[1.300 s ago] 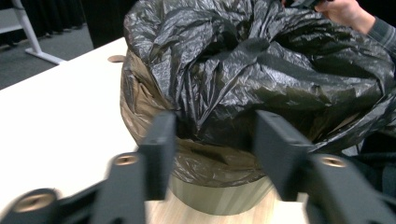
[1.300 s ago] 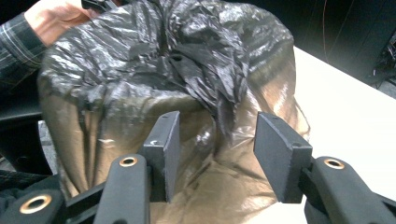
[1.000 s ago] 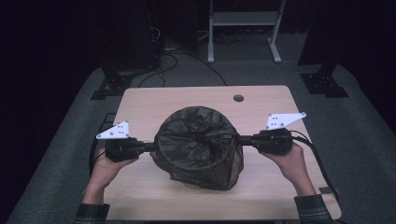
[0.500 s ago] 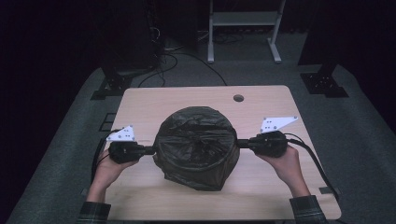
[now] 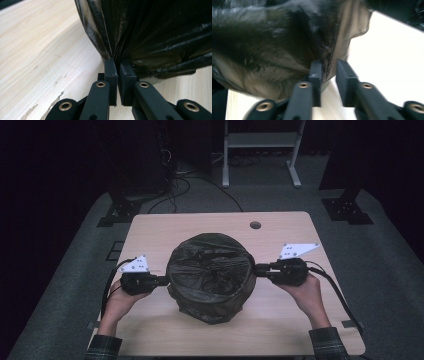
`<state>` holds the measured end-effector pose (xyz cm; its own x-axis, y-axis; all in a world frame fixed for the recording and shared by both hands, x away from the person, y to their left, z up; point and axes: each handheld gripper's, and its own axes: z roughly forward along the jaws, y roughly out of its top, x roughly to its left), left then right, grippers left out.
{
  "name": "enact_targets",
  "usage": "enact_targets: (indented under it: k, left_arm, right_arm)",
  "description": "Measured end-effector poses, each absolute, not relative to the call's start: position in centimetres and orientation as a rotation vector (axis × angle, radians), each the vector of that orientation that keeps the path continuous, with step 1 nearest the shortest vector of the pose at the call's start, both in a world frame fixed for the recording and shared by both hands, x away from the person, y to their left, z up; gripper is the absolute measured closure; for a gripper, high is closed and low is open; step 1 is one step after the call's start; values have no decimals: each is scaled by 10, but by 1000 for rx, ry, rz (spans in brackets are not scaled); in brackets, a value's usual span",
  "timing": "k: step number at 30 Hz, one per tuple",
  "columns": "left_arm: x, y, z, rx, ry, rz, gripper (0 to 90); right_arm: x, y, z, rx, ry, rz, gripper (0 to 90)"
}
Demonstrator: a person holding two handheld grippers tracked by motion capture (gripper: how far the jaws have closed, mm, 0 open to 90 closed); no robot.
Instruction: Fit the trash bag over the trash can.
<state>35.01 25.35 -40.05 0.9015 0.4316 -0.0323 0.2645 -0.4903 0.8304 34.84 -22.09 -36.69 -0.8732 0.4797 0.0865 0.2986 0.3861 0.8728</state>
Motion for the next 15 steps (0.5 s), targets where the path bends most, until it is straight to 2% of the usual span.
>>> enact_targets:
  k: [1, 6, 10, 14, 15]
  left_arm:
    - [350, 255, -400, 2103, 504, 228, 847]
    - [349, 258, -397, 2079, 493, 250, 818]
    - [349, 259, -397, 2085, 487, 255, 817]
    - [350, 259, -398, 2091, 485, 253, 817]
    - [350, 259, -398, 2092, 487, 251, 817]
  right_arm:
    - [350, -225, -361, 711, 2424, 1520, 672]
    - [359, -235, -325, 701, 2294, 1598, 633]
    - [368, -234, -309, 699, 2291, 1627, 562]
    - [371, -229, -317, 681, 2376, 1587, 572]
    - [372, -227, -320, 678, 2393, 1576, 669]
